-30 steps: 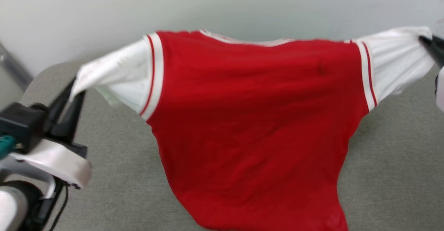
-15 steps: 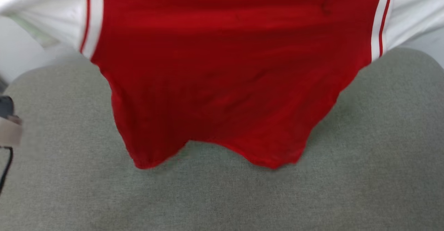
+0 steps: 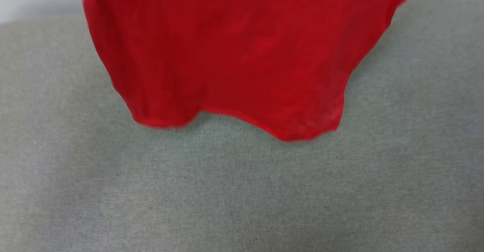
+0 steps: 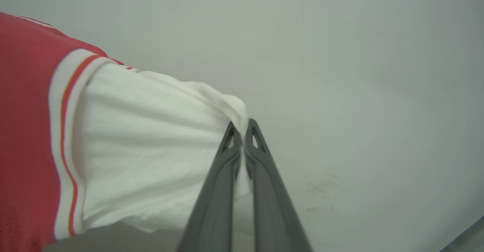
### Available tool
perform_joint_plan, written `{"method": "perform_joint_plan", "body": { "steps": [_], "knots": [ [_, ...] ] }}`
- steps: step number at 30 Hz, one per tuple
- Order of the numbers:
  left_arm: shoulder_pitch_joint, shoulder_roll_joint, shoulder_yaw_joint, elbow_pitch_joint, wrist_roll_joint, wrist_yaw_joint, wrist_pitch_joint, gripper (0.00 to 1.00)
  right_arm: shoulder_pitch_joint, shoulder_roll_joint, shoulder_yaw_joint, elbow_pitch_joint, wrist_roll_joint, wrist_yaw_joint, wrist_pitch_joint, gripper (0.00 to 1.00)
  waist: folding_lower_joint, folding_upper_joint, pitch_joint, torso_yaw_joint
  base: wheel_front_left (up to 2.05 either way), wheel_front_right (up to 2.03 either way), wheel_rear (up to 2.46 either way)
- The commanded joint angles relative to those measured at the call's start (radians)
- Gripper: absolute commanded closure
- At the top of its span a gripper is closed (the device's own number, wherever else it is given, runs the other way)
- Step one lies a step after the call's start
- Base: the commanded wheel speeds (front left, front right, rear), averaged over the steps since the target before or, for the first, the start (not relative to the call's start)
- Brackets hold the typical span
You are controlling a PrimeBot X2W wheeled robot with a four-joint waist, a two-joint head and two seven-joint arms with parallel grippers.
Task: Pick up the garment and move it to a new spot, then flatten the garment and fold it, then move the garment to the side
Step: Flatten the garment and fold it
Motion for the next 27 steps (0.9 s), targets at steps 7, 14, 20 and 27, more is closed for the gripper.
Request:
{"method": "perform_joint_plan", "body": {
  "steps": [7, 14, 20, 27],
  "knots": [
    [-0.473, -0.181, -0.123, 0.340, 0.105, -0.095, -0.042, 1.00, -0.276, 0.015, 0.053, 0.167, -0.085, -0.001, -0.052, 1.00, -0.0001, 0.0000, 0.245, 0.046, 0.00, 0.00, 0.00],
    [-0.719, -0.260, -0.146, 0.558, 0.157, -0.138, -0.119, 1.00, -0.467, 0.034, 0.064, 0.303, -0.162, -0.001, -0.113, 1.00, -0.0001, 0.0000, 0.336, 0.062, 0.00, 0.00, 0.00],
    [-0.854, -0.319, -0.172, 0.729, 0.187, -0.176, -0.208, 1.00, -0.604, 0.050, 0.067, 0.425, -0.235, -0.001, -0.191, 1.00, -0.0001, 0.0000, 0.396, 0.081, 0.00, 0.00, 0.00],
    [-0.790, -0.399, -0.200, 0.864, 0.179, -0.203, -0.339, 1.00, -0.575, 0.078, 0.063, 0.550, -0.304, -0.001, -0.308, 1.00, -0.0001, 0.0000, 0.391, 0.098, 0.00, 0.00, 0.00]
  ]
}}
